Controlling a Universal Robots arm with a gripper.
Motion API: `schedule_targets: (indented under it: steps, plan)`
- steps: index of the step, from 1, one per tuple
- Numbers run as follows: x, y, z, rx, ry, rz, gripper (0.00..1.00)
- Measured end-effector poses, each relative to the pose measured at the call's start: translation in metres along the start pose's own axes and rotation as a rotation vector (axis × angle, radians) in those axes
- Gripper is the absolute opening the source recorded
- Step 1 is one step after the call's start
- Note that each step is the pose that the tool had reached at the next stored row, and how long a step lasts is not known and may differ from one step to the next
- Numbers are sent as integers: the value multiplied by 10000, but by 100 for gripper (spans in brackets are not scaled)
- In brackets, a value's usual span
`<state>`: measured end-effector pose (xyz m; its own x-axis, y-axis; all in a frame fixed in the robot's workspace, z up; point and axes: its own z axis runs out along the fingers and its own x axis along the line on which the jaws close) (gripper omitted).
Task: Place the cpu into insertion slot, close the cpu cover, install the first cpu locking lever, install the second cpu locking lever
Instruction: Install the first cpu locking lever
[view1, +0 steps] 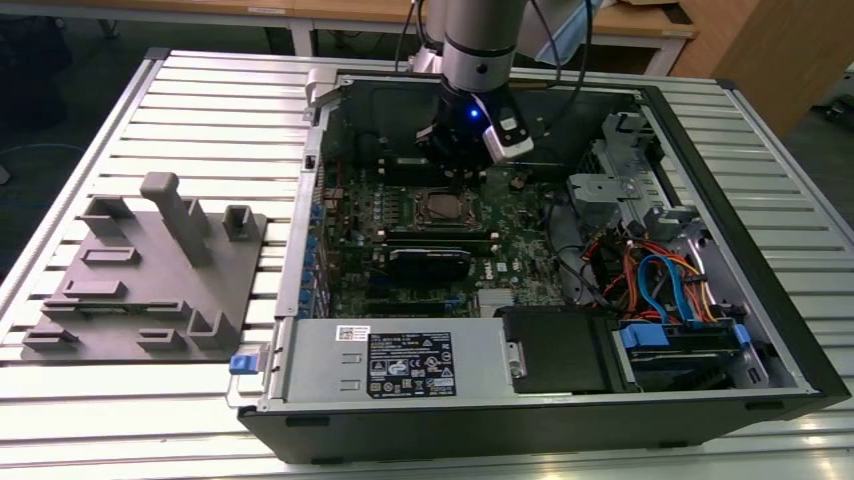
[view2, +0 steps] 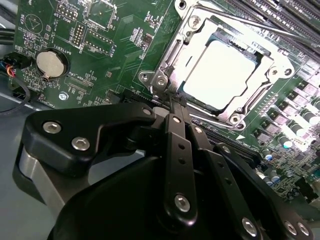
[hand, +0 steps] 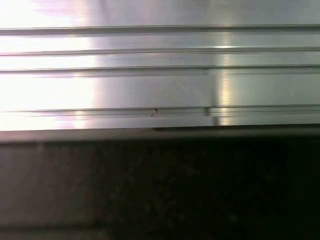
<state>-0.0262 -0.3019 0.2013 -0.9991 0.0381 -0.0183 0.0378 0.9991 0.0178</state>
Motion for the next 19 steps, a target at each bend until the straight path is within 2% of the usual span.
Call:
schedule_targets:
  steps: [15,19]
  plan:
    - [1,0,33,354,-11,-6,10]
    - [1,-1,37,389,-11,-7,10]
